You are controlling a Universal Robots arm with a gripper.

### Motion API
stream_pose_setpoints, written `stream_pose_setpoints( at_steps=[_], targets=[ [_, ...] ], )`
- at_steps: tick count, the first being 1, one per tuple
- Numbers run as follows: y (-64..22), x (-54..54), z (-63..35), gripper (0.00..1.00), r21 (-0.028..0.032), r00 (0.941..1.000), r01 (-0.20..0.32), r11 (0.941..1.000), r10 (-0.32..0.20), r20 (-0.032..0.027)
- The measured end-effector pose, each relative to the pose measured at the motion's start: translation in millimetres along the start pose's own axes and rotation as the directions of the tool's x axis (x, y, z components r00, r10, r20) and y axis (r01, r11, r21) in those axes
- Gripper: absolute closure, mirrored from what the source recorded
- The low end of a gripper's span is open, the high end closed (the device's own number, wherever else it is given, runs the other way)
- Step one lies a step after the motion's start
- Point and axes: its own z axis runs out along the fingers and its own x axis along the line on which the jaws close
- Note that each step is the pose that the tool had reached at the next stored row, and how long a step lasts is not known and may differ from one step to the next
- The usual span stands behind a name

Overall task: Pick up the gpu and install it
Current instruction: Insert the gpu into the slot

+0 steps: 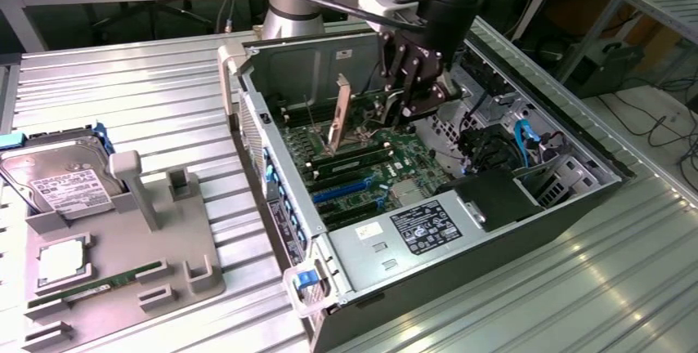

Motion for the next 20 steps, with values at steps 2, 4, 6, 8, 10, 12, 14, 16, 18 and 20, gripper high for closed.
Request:
stream_pose_setpoints(
  at_steps=[2,4,6,8,10,12,14,16,18,20],
  targets=[
    [-0.1,0.0,1.2,0.72,0.0000,1.0000,0.000,1.0000,0.000,0.0000],
    [-0.1,0.2,2.3,0.72,0.0000,1.0000,0.000,1.0000,0.000,0.0001],
    [-0.1,0.2,3.5,0.72,0.0000,1.0000,0.000,1.0000,0.000,0.0000],
    [-0.1,0.3,4.5,0.72,0.0000,1.0000,0.000,1.0000,0.000,0.0001],
    [0.0,0.5,5.0,0.72,-0.0001,1.0000,0.000,1.0000,0.000,-0.0001],
    [0.1,0.8,5.8,0.72,0.0000,1.0000,0.000,1.0000,0.000,0.0001],
    [0.2,1.0,6.6,0.72,0.0001,1.0000,0.000,1.0000,0.000,0.0002],
    [0.1,1.1,7.3,0.72,0.0003,1.0000,-0.001,1.0000,0.001,-0.0001],
    [0.4,1.1,8.9,0.72,0.0035,1.0000,-0.001,1.0000,0.001,-0.0001],
    [0.3,1.1,10.5,0.72,0.0047,1.0000,-0.001,1.0000,0.001,-0.0003]
  ],
)
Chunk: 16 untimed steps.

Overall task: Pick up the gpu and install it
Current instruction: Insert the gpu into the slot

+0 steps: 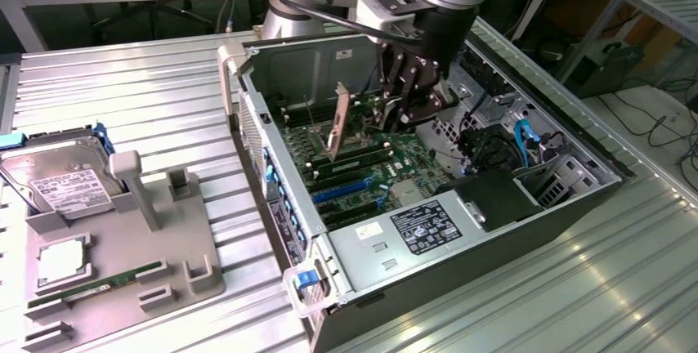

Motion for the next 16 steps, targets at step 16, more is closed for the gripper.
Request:
stream_pose_setpoints(
  at_steps=[16],
  targets=[
    [2.8,0.3,26.3,0.72,-0.0112,0.9988,-0.049,0.9988,0.049,0.0041]
  ],
)
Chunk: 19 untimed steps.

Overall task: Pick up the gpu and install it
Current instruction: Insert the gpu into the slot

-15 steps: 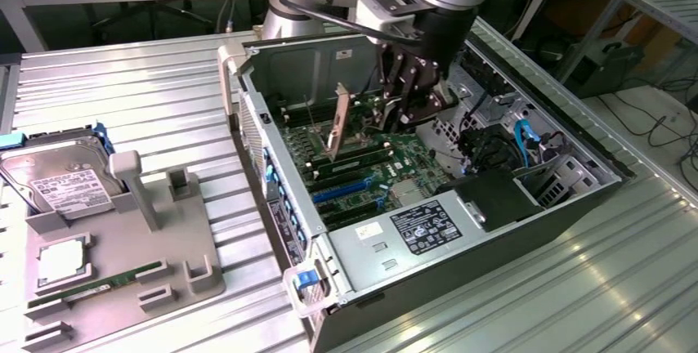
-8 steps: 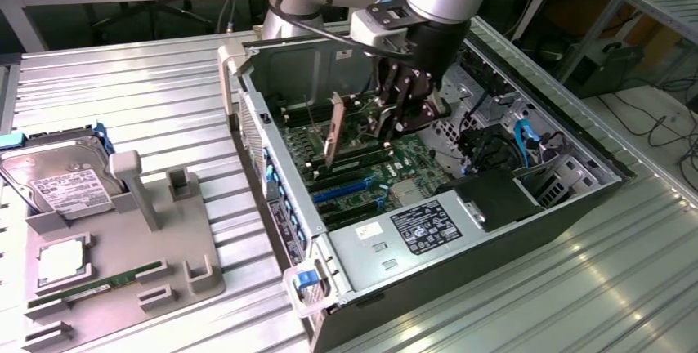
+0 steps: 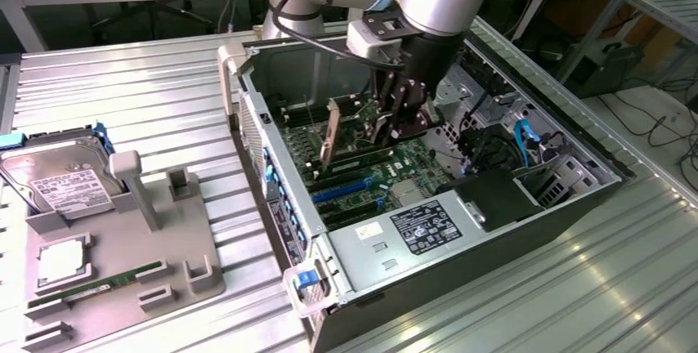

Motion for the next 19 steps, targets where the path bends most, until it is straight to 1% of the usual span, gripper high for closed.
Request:
stream_pose_setpoints(
  at_steps=[1,2,4,5,7,9,17,19],
  targets=[
    [1.8,0.0,0.4,0.72,0.0059,1.0000,0.000,1.0000,0.000,-0.0004],
    [4.7,-0.1,0.9,0.72,0.0158,1.0000,0.000,0.9999,0.000,-0.0006],
    [10.3,-0.3,2.1,0.72,0.0319,1.0000,0.001,0.9995,-0.001,-0.0007],
    [13.3,-0.5,3.0,0.72,0.0359,1.0000,0.001,0.9994,-0.001,-0.0007],
    [16.2,-0.6,6.8,0.72,0.0368,1.0000,0.001,0.9993,-0.001,-0.0009],
    [17.2,-0.6,10.6,0.72,0.0368,1.0000,0.001,0.9993,-0.001,-0.0009],
    [17.1,-0.4,26.0,0.72,0.0363,1.0000,0.001,0.9993,-0.001,-0.0008],
    [17.1,-0.3,26.9,0.72,0.0362,1.0000,0.001,0.9993,-0.001,-0.0011]
  ],
)
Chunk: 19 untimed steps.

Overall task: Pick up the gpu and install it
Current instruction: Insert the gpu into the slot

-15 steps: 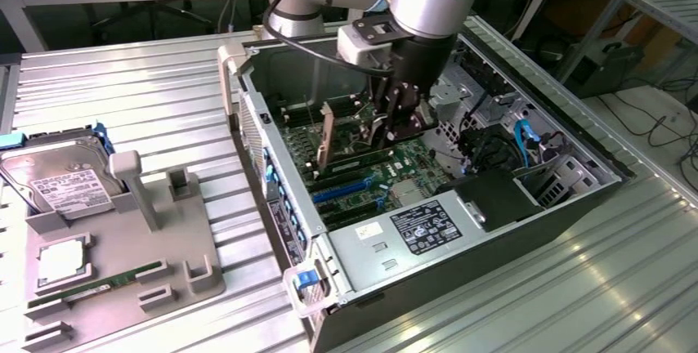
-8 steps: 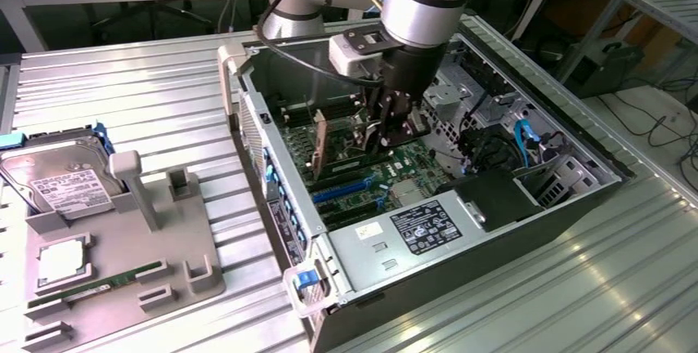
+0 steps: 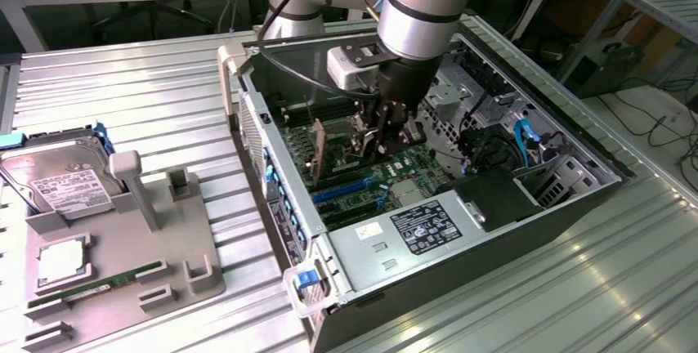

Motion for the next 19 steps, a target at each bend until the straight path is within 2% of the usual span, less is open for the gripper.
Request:
stream_pose_setpoints(
  at_steps=[13,19],
  targets=[
    [2.3,0.0,5.5,0.72,0.0001,1.0000,0.000,1.0000,0.000,0.0011],
    [2.9,0.1,14.0,0.72,0.0001,1.0000,0.000,1.0000,0.000,0.0011]
  ],
)
